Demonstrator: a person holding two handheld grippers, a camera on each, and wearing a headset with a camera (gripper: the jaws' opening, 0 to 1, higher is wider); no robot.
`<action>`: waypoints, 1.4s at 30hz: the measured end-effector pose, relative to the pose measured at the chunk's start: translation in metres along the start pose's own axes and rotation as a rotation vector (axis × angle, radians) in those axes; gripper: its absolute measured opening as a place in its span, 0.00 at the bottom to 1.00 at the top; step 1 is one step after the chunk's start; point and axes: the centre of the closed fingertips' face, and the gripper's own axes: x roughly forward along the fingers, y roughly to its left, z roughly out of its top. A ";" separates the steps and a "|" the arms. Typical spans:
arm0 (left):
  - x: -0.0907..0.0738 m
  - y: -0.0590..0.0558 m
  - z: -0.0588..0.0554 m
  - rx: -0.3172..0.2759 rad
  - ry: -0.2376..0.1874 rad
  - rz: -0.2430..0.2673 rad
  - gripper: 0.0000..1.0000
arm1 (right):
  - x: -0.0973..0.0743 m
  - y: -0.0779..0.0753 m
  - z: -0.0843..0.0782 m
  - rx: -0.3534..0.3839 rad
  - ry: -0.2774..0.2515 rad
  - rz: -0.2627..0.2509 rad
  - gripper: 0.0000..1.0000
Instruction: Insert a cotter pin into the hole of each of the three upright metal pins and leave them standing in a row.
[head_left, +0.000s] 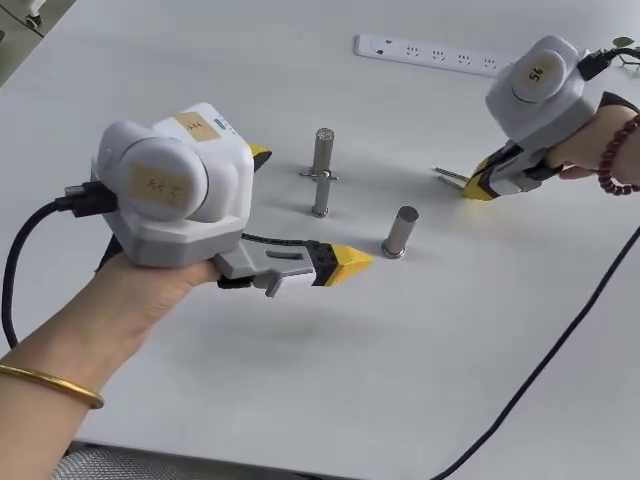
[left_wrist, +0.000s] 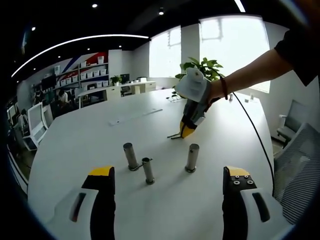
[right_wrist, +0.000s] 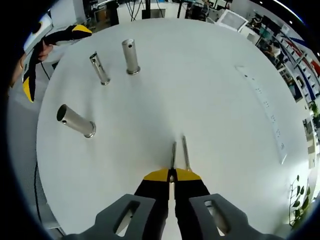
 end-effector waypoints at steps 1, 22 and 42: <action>0.000 0.000 0.000 0.001 0.001 0.000 0.89 | -0.001 0.000 0.000 -0.004 0.001 -0.003 0.00; -0.006 -0.004 0.004 0.005 -0.016 -0.010 0.74 | -0.031 0.009 0.018 -0.124 -0.142 -0.058 0.00; -0.006 -0.017 0.031 -0.124 -0.066 -0.065 0.46 | -0.078 0.075 0.057 -0.270 -0.304 -0.097 0.00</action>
